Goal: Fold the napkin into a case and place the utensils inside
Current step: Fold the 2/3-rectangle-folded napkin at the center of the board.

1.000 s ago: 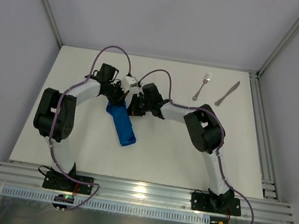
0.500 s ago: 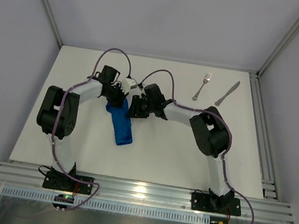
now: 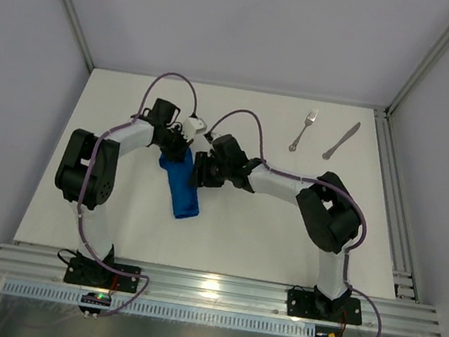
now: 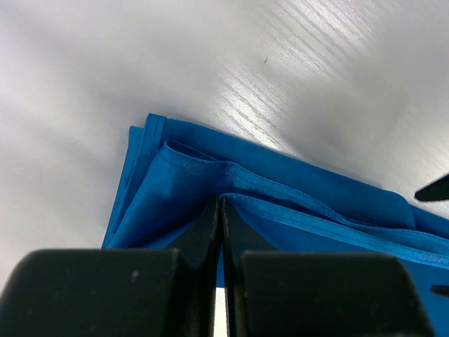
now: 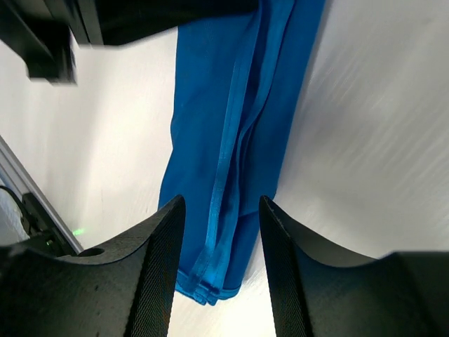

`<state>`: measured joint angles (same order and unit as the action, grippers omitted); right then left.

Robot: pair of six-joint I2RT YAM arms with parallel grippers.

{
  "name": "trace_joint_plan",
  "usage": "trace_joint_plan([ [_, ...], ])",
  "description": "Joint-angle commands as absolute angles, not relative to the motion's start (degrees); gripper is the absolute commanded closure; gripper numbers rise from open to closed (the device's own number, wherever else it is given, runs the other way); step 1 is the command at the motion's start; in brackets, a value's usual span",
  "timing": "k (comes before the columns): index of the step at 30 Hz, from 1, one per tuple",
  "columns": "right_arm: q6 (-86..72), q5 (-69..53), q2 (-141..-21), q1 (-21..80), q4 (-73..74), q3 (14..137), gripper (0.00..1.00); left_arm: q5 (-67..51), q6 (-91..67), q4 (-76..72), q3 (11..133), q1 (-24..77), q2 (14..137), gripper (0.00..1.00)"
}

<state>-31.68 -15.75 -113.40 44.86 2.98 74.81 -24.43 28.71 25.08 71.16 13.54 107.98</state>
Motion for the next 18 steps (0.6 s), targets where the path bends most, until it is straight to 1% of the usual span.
trace_joint_plan([
  [1, -33.66, -14.68, -113.55, 47.02, 0.44, 72.86, 0.49, -24.87, 28.65, 23.64, 72.33, 13.8, 106.79, 1.0],
  [5, -34.19, -12.66, -115.66, 49.04, 1.67, 73.91, 0.49, -24.96, 28.56, 23.64, 72.42, 13.8, 106.87, 1.0],
  [6, -34.36, -12.74, -116.01, 49.13, 1.67, 73.92, 0.5, -24.96, 28.56, 23.64, 72.51, 13.8, 106.87, 1.0],
  [7, -34.63, -12.66, -116.36, 49.3, 1.58, 73.83, 0.54, -24.96, 28.48, 23.64, 72.6, 13.8, 106.87, 1.0],
  [8, -35.06, -12.74, -116.8, 49.39, 1.32, 73.39, 0.6, -24.96, 28.48, 23.64, 72.6, 13.8, 106.79, 1.0],
  [9, -35.33, -12.74, -116.98, 49.39, 1.14, 72.95, 0.73, -24.96, 28.3, 23.64, 72.6, 13.8, 106.87, 1.0],
  [11, -35.86, -12.48, -116.98, 49.39, 0.79, 71.99, 0.85, -24.96, 28.21, 23.64, 72.86, 13.8, 106.87, 1.0],
  [13, -35.86, -12.13, -116.63, 49.39, 0.88, 71.54, 0.96, -24.87, 27.86, 23.73, 73.47, 13.8, 106.96, 0.99],
  [15, -35.42, -11.95, -116.54, 49.39, 1.14, 71.45, 0.96, -24.87, 27.6, 24.34, 74.18, 13.8, 107.05, 0.95],
  [16, -35.16, -11.87, -116.54, 49.39, 1.32, 71.54, 0.96, -25.22, 27.34, 24.69, 75.14, 13.8, 106.79, 0.87],
  [17, -34.9, -12.13, -116.8, 49.31, 1.67, 71.8, 0.96, -26.36, 27.42, 25.74, 75.67, 13.71, 106.35, 0.82],
  [18, -34.81, -12.3, -116.98, 49.31, 1.58, 71.81, 0.96, -26.98, 27.33, 26.27, 76.2, 13.28, 105.91, 0.75],
])
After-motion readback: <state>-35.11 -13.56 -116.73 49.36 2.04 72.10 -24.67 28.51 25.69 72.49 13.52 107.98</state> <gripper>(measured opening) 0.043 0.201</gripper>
